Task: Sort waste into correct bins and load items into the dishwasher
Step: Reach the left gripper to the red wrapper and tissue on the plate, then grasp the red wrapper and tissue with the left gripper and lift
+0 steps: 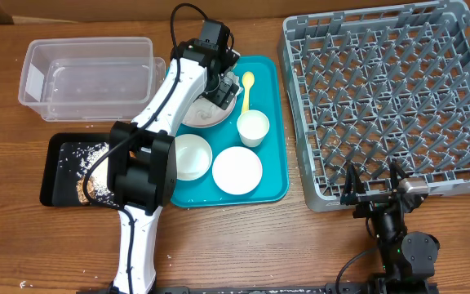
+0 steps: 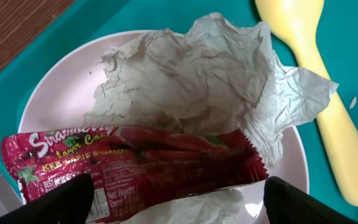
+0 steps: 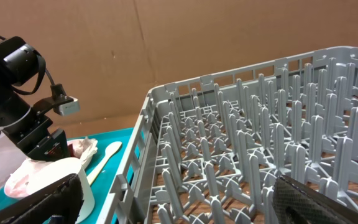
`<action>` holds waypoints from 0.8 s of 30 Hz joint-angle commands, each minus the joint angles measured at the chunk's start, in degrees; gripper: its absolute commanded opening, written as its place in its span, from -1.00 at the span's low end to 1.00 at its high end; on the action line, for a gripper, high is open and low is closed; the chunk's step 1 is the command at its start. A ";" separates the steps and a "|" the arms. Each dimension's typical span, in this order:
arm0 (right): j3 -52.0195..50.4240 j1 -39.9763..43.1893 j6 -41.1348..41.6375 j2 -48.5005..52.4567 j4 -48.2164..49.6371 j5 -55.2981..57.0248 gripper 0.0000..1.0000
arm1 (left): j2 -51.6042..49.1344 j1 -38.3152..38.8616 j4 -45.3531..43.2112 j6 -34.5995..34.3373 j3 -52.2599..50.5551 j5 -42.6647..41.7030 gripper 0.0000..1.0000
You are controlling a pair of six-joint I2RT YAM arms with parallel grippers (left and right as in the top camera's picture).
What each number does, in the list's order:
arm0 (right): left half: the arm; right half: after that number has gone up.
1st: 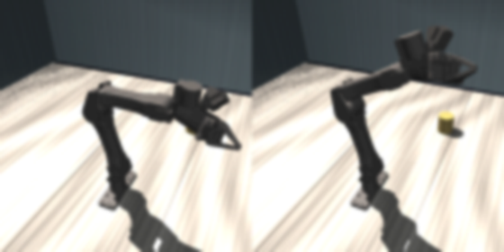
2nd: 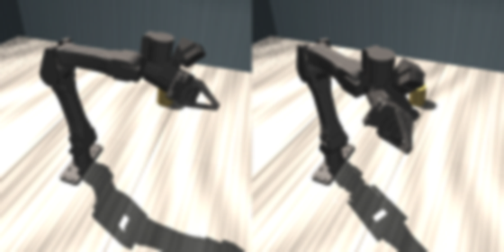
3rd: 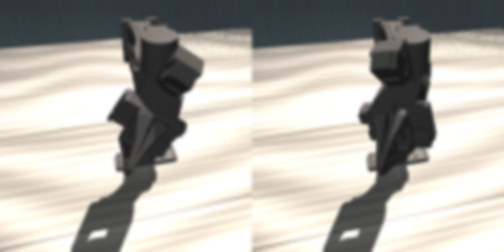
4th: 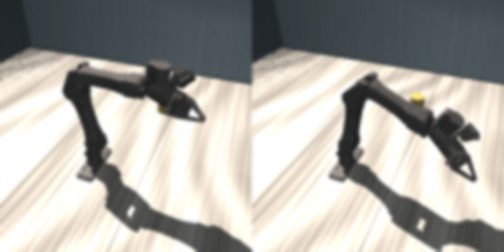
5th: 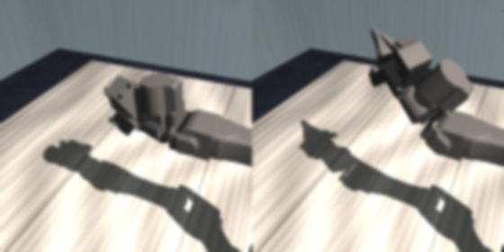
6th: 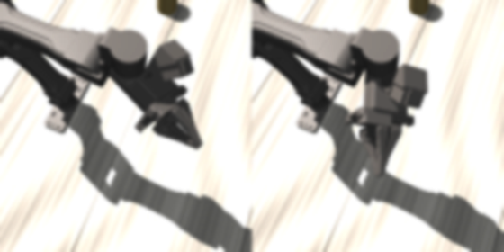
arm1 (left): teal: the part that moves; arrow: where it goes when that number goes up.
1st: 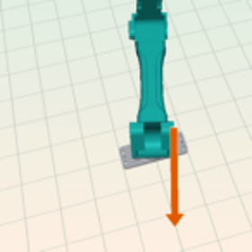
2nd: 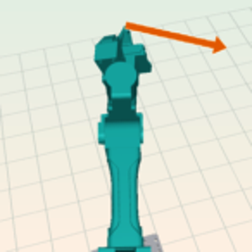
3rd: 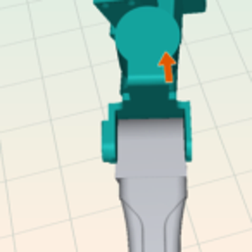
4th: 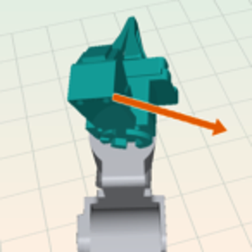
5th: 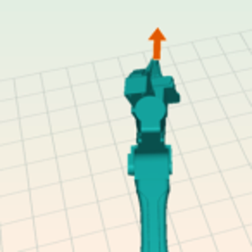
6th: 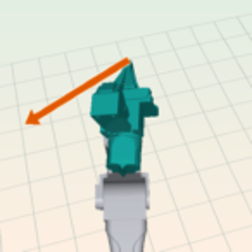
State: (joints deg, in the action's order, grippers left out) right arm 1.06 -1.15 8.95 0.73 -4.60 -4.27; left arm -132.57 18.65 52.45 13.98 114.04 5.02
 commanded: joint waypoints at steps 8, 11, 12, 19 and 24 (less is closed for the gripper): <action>-0.59 0.26 -0.02 -0.57 0.22 -0.11 1.00 | -1.18 -0.42 -1.55 1.27 -2.16 0.26 0.72; -0.59 0.26 -0.02 -0.57 0.22 -0.11 1.00 | -1.18 -0.42 -2.10 1.27 -2.19 0.26 0.64; -0.59 0.26 -0.02 -0.57 0.22 -0.11 1.00 | -1.20 -0.48 -2.40 1.29 -2.19 0.31 0.71; -0.59 0.26 -0.02 -0.57 0.22 -0.11 1.00 | -1.20 -0.63 -2.78 1.25 -2.32 0.24 0.67; -0.59 0.26 -0.02 -0.57 0.22 -0.11 1.00 | -1.22 -0.70 -2.80 1.27 -2.36 0.26 0.67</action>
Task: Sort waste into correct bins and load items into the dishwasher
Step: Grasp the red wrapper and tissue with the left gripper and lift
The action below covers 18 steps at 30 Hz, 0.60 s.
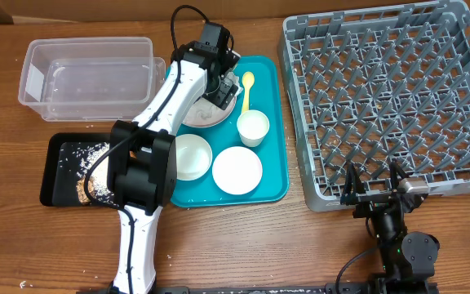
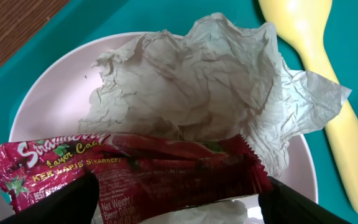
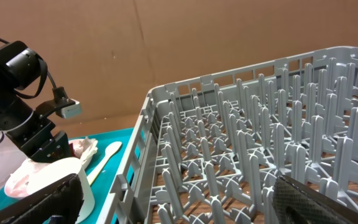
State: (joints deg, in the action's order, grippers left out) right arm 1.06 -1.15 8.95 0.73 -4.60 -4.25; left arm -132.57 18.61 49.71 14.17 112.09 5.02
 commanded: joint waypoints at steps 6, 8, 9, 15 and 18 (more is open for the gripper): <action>-0.59 0.26 -0.02 -0.57 0.22 -0.13 1.00 | -1.31 -0.66 -0.09 1.07 -0.42 -0.15 0.72; -0.59 0.26 -0.02 -0.57 0.22 -0.13 1.00 | -1.62 -0.66 -0.07 1.07 -0.42 -0.15 0.80; -0.61 0.26 -0.02 -0.57 0.22 -0.13 1.00 | -1.88 -0.66 0.00 1.07 -0.42 -0.15 0.82; -0.59 0.26 -0.02 -0.57 0.22 -0.13 1.00 | -4.33 -0.66 0.24 1.07 -0.42 -0.13 0.78; -0.59 0.26 -0.02 -0.57 0.22 -0.13 1.00 | -4.59 -0.66 0.02 1.07 -0.42 0.02 0.61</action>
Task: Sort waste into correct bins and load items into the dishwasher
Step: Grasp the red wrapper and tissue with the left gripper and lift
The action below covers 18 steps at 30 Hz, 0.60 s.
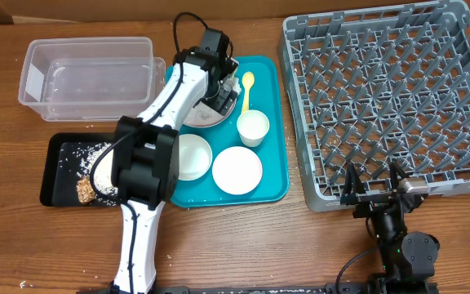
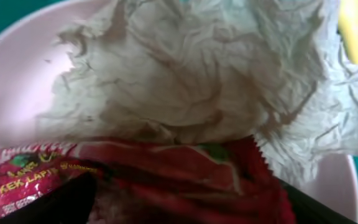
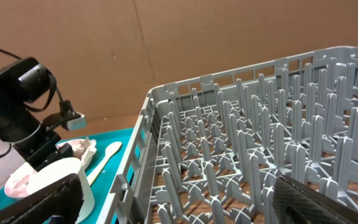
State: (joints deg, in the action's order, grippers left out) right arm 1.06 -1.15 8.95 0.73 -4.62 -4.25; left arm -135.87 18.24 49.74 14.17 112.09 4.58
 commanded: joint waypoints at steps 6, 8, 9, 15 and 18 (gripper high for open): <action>-0.59 0.26 -0.02 -0.57 0.24 -0.13 1.00 | -1.20 -0.15 -0.09 0.96 0.35 2.08 0.01; -0.59 0.26 -0.02 -0.57 0.24 -0.13 1.00 | -0.98 -0.17 0.28 -0.39 1.11 2.08 -0.23; -0.59 0.26 -0.02 -0.57 0.24 -0.13 1.00 | -0.87 -0.15 0.66 -0.72 1.51 2.05 -0.31; -0.59 0.26 -0.02 -0.57 0.24 -0.13 1.00 | 0.79 -0.11 5.29 -2.93 5.86 1.86 -0.92; -0.61 0.26 -0.02 -0.57 0.24 -0.13 1.00 | 1.81 -0.04 7.21 -3.08 7.45 1.57 -0.92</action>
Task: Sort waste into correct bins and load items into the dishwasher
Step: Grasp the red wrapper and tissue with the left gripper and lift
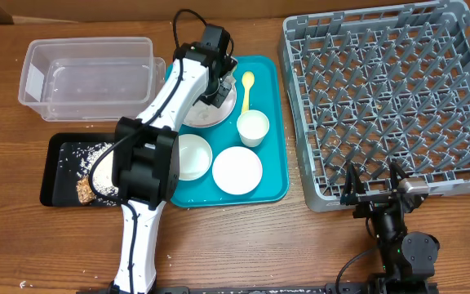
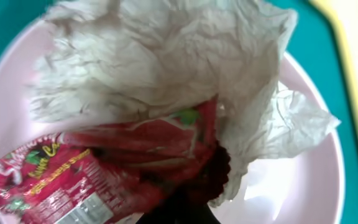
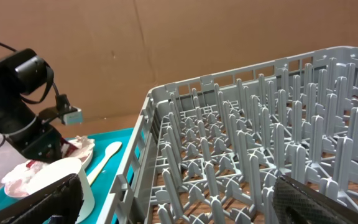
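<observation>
My left gripper (image 2: 182,208) is shut on the crumpled middle of a red strawberry wafer wrapper (image 2: 104,168). The wrapper lies against a crumpled white napkin (image 2: 166,68) on a pink plate (image 2: 303,186). In the overhead view that gripper (image 1: 217,91) is over the plate (image 1: 202,116) at the back of the teal tray (image 1: 272,175). My right gripper (image 1: 374,189) stands open and empty at the front edge of the grey dish rack (image 1: 390,98).
On the tray lie a yellow spoon (image 1: 247,88), a white cup (image 1: 253,127), a white bowl (image 1: 192,155) and a white plate (image 1: 237,170). A clear plastic bin (image 1: 88,75) stands at the back left. A black tray (image 1: 68,167) with food scraps sits in front of it.
My left gripper's fingers, which stood apart on either side of the red wrapper, are now shut on it, and the wrapper is bunched up. The right arm has not moved.
My left gripper hung open above the flat red wrapper on the pink plate. It was then lower, with the fingers either side of the wrapper, then lower still, close on it. Now it is shut on the wrapper. The right gripper stayed open at the rack throughout.
</observation>
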`<action>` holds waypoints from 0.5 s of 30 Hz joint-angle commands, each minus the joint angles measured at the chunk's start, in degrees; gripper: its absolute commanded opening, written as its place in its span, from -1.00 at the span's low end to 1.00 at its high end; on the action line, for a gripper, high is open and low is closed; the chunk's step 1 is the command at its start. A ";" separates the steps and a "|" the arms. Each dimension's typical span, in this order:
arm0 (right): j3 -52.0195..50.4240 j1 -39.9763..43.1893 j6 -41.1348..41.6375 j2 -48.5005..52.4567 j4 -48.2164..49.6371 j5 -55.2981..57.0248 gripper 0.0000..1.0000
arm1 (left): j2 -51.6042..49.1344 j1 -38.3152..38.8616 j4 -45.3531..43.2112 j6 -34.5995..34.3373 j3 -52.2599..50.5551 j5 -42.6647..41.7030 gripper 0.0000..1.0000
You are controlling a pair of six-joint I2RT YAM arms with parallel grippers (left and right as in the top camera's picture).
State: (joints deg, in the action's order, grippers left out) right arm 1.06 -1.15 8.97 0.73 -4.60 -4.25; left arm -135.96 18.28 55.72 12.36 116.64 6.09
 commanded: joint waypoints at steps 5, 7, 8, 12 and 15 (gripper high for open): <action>-0.59 0.26 -0.04 -0.57 0.22 -0.13 1.00 | 4.37 0.44 3.82 -1.92 4.61 -0.13 -0.92; -0.59 0.26 -0.04 -0.57 0.22 -0.13 1.00 | 6.01 0.68 3.93 -3.26 4.70 -0.13 -0.92; -0.59 0.26 -0.04 -0.57 0.22 -0.13 1.00 | 6.82 0.72 3.91 -3.69 4.70 -0.13 -0.92; -0.59 0.26 -0.04 -0.57 0.22 -0.13 1.00 | 10.62 0.66 3.87 -5.77 4.70 -0.13 -0.92; -0.61 0.26 -0.04 -0.57 0.22 -0.13 1.00 | 13.22 0.09 3.87 -7.13 4.70 -0.15 -0.92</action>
State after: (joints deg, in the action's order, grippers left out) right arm 1.06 -1.15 8.97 0.73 -4.60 -4.25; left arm -127.68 18.52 59.64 8.29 119.44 6.07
